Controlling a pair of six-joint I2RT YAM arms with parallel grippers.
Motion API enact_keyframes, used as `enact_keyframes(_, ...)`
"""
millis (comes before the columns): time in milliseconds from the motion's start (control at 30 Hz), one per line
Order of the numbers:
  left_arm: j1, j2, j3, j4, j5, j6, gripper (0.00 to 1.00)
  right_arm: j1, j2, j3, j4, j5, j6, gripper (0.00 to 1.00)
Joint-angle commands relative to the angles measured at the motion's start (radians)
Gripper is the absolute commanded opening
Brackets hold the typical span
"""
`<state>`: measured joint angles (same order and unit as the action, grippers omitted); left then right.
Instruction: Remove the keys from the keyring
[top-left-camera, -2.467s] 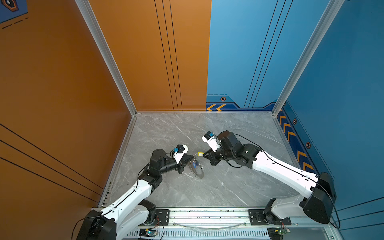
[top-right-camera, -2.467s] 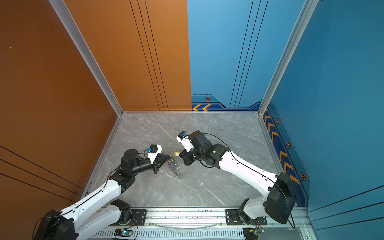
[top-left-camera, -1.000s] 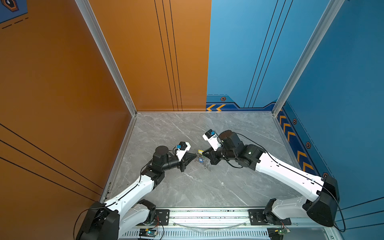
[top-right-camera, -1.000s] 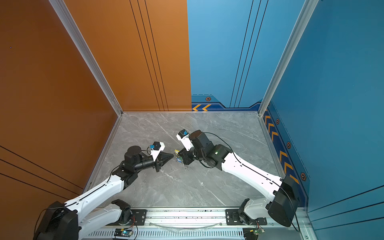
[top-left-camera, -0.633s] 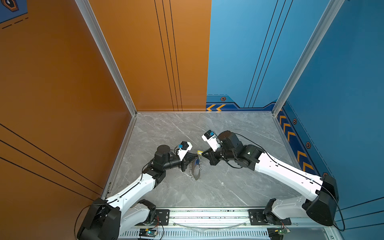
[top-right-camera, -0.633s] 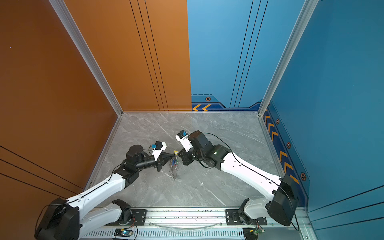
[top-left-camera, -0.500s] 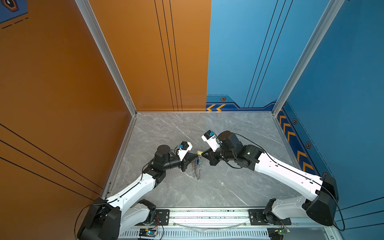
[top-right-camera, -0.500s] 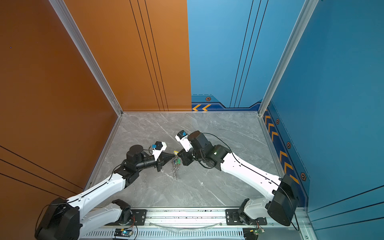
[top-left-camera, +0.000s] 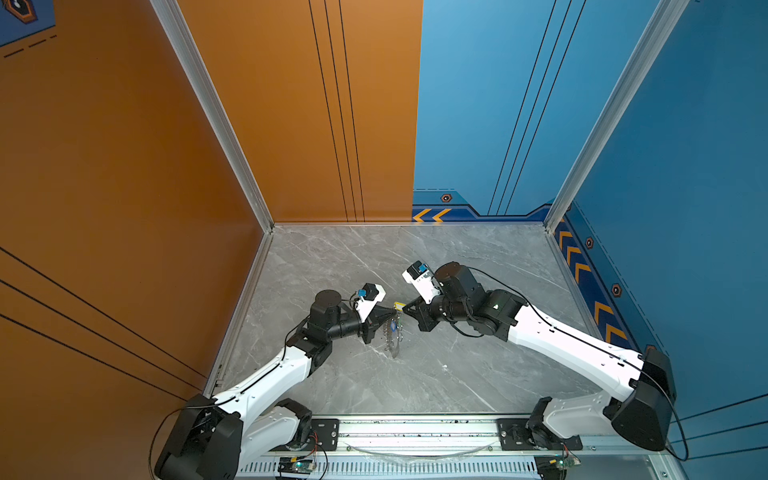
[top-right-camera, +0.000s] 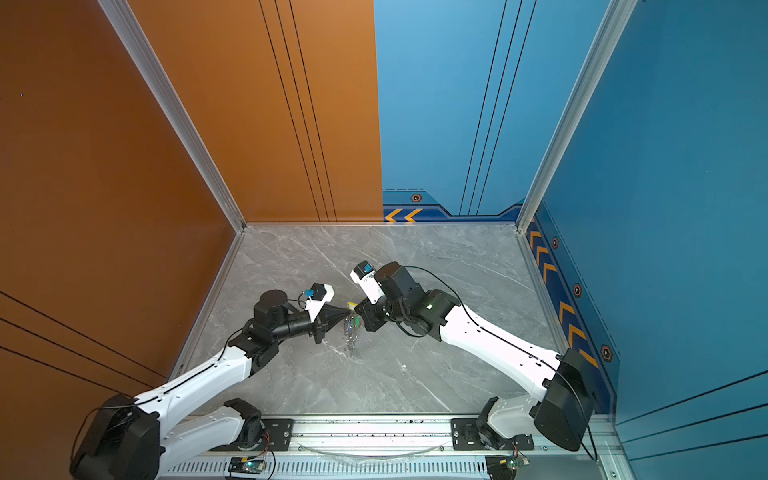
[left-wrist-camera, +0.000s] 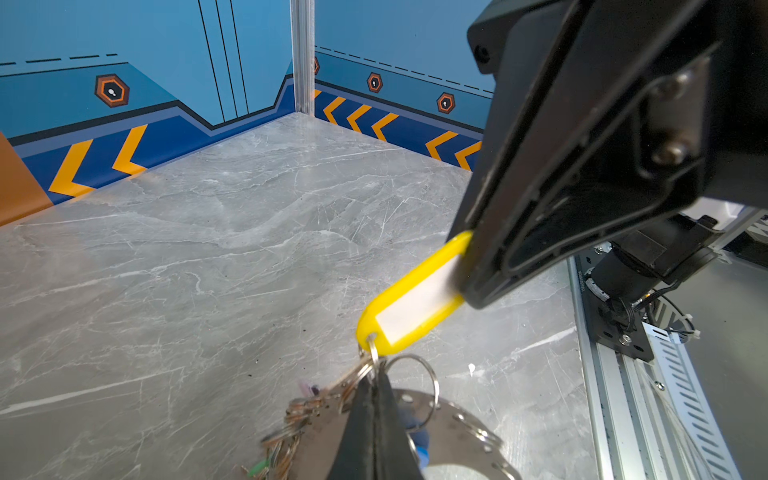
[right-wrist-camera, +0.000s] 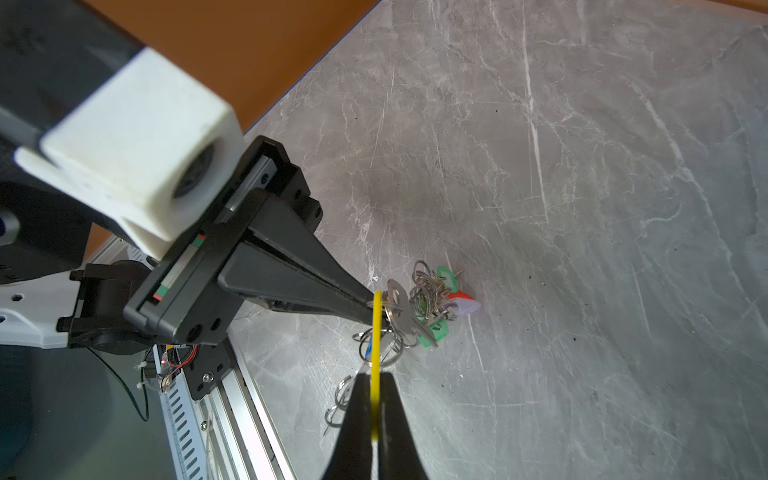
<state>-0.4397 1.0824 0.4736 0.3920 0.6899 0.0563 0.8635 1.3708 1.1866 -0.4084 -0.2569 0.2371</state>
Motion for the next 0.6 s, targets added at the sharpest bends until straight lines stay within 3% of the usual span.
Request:
enact_keyframes(0, -0.007, -0.001, 0.018, -0.004, 0.019, 0.011, 0.0, -0.001, -0.01, 0.025, 0.029, 0.017, 0.01, 0.0)
enact_keyframes(200, -0.007, -0.005, 0.016, -0.004, 0.012, 0.009, 0.0, -0.004, -0.02, 0.014, 0.029, 0.007, 0.004, 0.0)
enact_keyframes(233, -0.007, -0.006, 0.014, -0.003, 0.008, 0.009, 0.05, -0.007, -0.024, 0.01, 0.029, -0.001, 0.002, 0.0)
enact_keyframes(300, -0.006, -0.007, 0.009, -0.003, -0.005, 0.01, 0.28, -0.011, -0.028, 0.003, 0.029, -0.014, -0.003, 0.0)
enact_keyframes(333, -0.003, -0.009, 0.005, -0.004, -0.009, 0.014, 0.35, -0.015, -0.032, 0.0, 0.029, -0.02, -0.008, 0.0)
enact_keyframes(567, 0.031, -0.041, -0.005, -0.004, 0.074, 0.028, 0.39, -0.049, -0.052, -0.025, 0.029, -0.118, -0.039, 0.0)
